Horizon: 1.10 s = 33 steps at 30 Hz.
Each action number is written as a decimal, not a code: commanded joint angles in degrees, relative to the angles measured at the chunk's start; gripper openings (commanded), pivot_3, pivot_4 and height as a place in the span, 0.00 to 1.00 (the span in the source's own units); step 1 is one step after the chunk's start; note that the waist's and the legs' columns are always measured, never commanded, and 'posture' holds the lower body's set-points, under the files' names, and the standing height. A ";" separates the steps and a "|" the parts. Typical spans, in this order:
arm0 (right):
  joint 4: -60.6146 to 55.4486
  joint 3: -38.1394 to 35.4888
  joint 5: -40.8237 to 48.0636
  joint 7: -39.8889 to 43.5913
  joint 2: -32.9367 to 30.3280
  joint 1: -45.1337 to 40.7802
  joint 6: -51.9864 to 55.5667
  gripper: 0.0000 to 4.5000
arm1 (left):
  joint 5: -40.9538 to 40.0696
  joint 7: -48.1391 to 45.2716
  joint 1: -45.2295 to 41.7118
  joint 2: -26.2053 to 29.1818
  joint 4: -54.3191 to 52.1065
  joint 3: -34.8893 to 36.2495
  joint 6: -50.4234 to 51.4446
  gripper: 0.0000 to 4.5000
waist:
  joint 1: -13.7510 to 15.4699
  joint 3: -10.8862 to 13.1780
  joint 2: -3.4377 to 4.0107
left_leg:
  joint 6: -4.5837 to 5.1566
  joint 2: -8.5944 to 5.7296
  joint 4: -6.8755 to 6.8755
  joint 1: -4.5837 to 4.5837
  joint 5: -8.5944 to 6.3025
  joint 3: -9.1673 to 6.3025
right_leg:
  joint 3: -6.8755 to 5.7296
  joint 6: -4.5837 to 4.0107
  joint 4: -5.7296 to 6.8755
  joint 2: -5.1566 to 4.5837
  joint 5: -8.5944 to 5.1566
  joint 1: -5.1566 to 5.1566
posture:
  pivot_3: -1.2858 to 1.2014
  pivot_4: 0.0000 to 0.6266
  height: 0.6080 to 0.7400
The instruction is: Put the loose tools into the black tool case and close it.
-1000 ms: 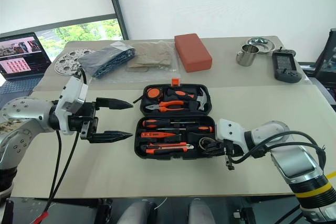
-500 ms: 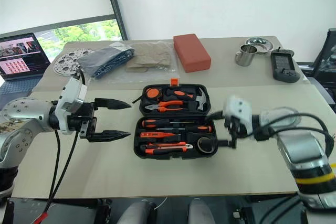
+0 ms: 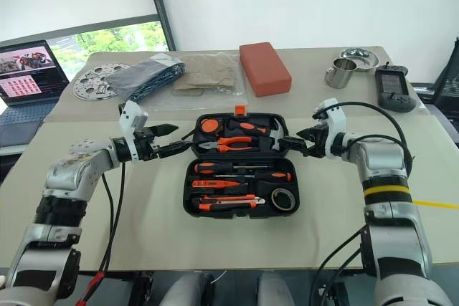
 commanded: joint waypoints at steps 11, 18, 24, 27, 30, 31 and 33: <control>13.15 -0.18 -1.34 2.99 1.90 -9.50 3.01 0.22 | 2.34 -2.32 -19.85 -4.70 37.02 4.99 2.58 1.00 | -0.48 0.00 0.01 | 0.04 -0.02 0.01 -0.04 0.03 -0.09 | -0.26 -0.01 0.45 -0.02 0.01 -0.04 | 0.52 0.24 0.75; 14.27 -0.63 -2.06 3.45 2.31 -10.44 2.40 0.01 | 4.40 -1.29 -23.36 -7.03 43.30 6.86 0.42 1.00 | -1.12 0.00 0.01 | 0.00 -0.01 0.02 -0.05 0.05 -0.10 | -0.28 -0.01 0.50 -0.02 0.01 -0.06 | 0.52 0.24 0.75; 14.09 -0.91 -2.18 3.63 2.32 -10.36 1.93 0.01 | 6.17 -0.77 -24.61 -8.53 46.06 8.00 -1.08 1.00 | -1.24 0.00 0.01 | 0.00 -0.02 0.01 -0.06 0.05 -0.11 | -0.30 -0.01 0.50 -0.04 0.01 -0.06 | 0.52 0.24 0.75; 13.87 -1.11 -2.18 3.50 2.47 -10.36 1.31 0.00 | 6.66 -0.31 -24.68 -8.92 46.75 8.63 -1.97 0.94 | -1.24 0.00 0.01 | -0.01 -0.03 0.02 -0.05 0.05 -0.12 | -0.31 -0.01 0.50 -0.05 0.01 -0.06 | 0.52 0.24 0.75; 13.93 -1.18 -2.26 3.40 2.55 -10.48 0.90 0.00 | 7.06 -0.67 -24.87 -8.95 47.13 9.11 -2.19 0.71 | -1.26 0.00 0.01 | -0.01 -0.03 0.02 -0.06 0.06 -0.12 | -0.31 -0.01 0.51 -0.06 0.01 -0.07 | 0.52 0.24 0.75; 13.97 -1.21 -2.26 3.38 2.60 -10.51 0.74 0.00 | 7.35 -0.85 -24.88 -8.98 47.19 9.20 -2.13 0.63 | -1.28 0.00 0.01 | -0.01 -0.04 0.02 -0.05 0.06 -0.12 | -0.31 0.00 0.53 -0.06 0.01 -0.07 | 0.52 0.24 0.75; 13.90 -1.24 -2.23 3.48 2.73 -10.45 0.33 0.00 | 7.78 -1.42 -24.79 -9.04 47.24 9.35 -2.05 0.47 | -1.28 0.00 0.01 | -0.02 -0.04 0.02 -0.06 0.06 -0.12 | -0.31 -0.01 0.54 -0.06 0.01 -0.07 | 0.52 0.24 0.75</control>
